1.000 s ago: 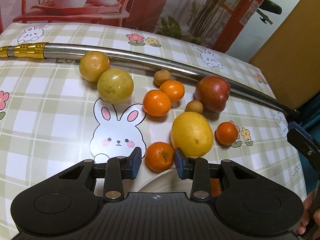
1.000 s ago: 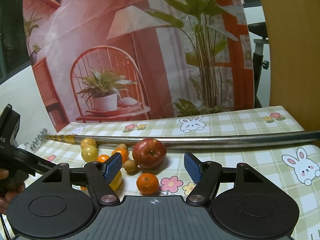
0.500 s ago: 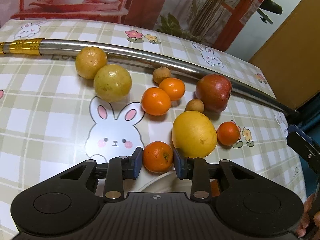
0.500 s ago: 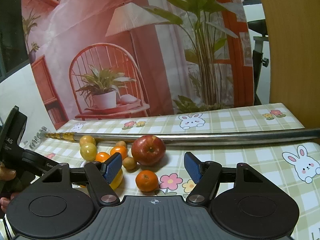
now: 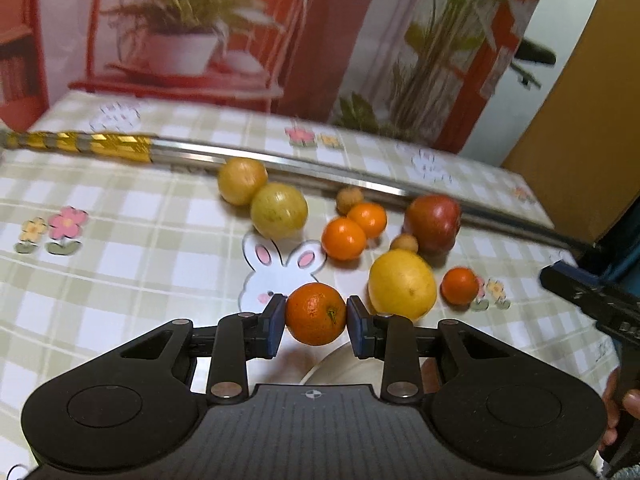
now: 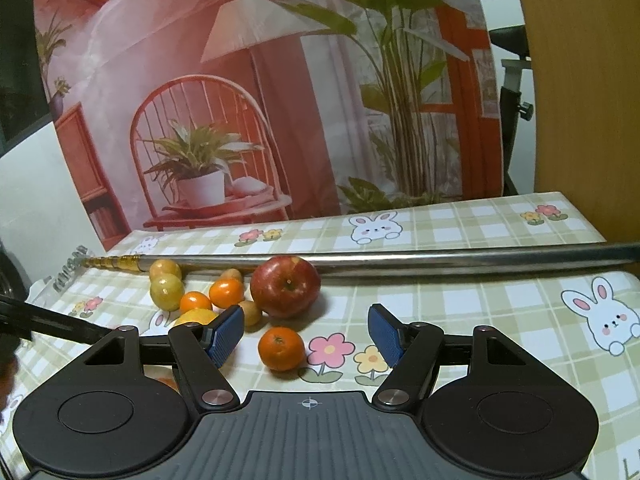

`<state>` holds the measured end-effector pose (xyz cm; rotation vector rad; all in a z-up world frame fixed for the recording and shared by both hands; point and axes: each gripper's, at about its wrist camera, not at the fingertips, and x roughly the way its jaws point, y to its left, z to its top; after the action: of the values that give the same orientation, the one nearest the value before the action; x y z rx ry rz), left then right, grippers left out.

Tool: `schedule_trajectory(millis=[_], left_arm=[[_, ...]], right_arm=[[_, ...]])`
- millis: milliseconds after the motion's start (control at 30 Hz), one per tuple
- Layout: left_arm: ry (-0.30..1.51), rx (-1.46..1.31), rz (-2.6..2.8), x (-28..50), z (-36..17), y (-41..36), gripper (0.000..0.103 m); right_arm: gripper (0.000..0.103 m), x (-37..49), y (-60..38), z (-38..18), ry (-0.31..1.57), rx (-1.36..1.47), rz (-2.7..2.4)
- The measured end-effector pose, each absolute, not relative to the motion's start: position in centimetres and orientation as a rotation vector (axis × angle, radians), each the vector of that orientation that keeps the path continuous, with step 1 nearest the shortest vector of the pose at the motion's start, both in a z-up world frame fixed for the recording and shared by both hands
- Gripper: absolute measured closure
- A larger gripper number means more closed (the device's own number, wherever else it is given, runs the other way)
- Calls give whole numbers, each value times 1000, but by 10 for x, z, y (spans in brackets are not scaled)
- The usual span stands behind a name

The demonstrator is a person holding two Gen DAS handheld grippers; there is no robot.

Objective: Organize fruits
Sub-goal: 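Grasp another small orange with the left gripper while the right tool moves toward the fruit, then grasp the red apple with the right gripper while the left gripper holds the orange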

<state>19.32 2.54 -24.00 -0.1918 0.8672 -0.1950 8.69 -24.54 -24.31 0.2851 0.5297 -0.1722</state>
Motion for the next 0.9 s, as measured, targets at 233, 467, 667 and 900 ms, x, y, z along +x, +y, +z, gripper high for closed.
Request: schedule_trajectory(millis=[233, 467, 667, 900], left_arm=[[747, -164, -144, 152, -220, 29, 68], [725, -183, -116, 142, -221, 39, 68], [714, -195, -116, 136, -224, 43, 68], [711, -197, -125, 135, -227, 42, 68]], right_arm=[[38, 109, -239, -243, 576, 246, -79], [38, 142, -228, -240, 621, 197, -16], [37, 170, -240, -248, 579, 219, -87], [37, 205, -257, -271, 643, 325, -90]])
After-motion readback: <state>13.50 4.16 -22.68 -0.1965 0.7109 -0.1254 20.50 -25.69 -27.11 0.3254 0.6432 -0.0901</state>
